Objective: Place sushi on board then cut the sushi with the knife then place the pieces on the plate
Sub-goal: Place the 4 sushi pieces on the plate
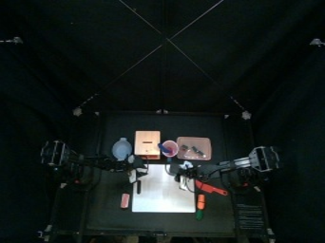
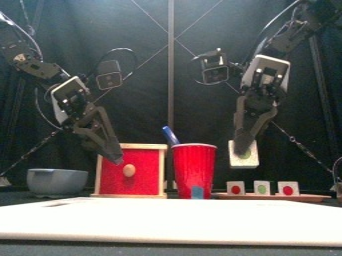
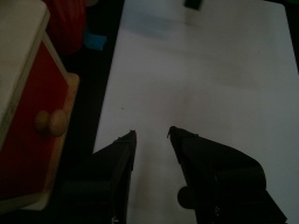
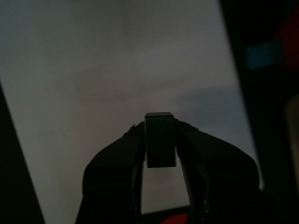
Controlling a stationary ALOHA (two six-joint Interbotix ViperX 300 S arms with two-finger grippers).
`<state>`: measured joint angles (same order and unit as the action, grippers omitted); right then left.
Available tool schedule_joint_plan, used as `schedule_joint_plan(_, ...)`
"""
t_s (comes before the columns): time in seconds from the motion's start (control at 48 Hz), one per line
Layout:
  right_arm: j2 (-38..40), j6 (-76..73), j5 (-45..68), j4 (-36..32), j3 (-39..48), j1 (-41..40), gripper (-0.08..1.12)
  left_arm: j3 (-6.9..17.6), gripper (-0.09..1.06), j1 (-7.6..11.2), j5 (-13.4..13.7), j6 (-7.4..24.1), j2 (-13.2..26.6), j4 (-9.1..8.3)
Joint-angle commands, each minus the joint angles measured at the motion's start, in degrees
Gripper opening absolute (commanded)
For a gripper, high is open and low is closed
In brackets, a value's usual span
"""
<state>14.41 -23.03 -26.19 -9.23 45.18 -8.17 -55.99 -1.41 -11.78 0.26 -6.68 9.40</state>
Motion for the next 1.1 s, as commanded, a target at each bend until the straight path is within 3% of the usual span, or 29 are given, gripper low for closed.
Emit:
schedule_joint_plan(0.021,5.8,0.3,-1.7,-2.7,1.6,-9.5,0.56,0.5,0.77,-0.18,-0.2,0.0,-0.3,-0.09)
schedule_joint_plan(0.188,5.5,0.3,-1.1,-8.3,3.3,-21.1,0.56,0.5,0.76,-0.26,-0.3,0.0,-0.3,-0.09)
schedule_joint_plan(0.417,-0.5,0.3,-0.2,-9.6,4.5,-27.7,0.57,0.6,0.76,-0.26,-0.3,-0.1,-0.3,0.00)
schedule_joint_plan(0.542,-3.8,0.4,0.7,-8.7,4.6,-28.7,0.61,0.5,0.77,-0.35,-0.2,-0.1,-0.3,0.00)
schedule_joint_plan(0.792,-5.6,0.4,1.0,-8.9,4.7,-29.4,0.79,0.7,0.77,-0.44,-0.2,0.0,-0.3,0.00)
schedule_joint_plan(1.104,1.4,0.4,-1.7,-9.5,4.6,-29.6,0.81,0.9,0.76,-0.44,-0.2,0.0,-0.4,-0.09)
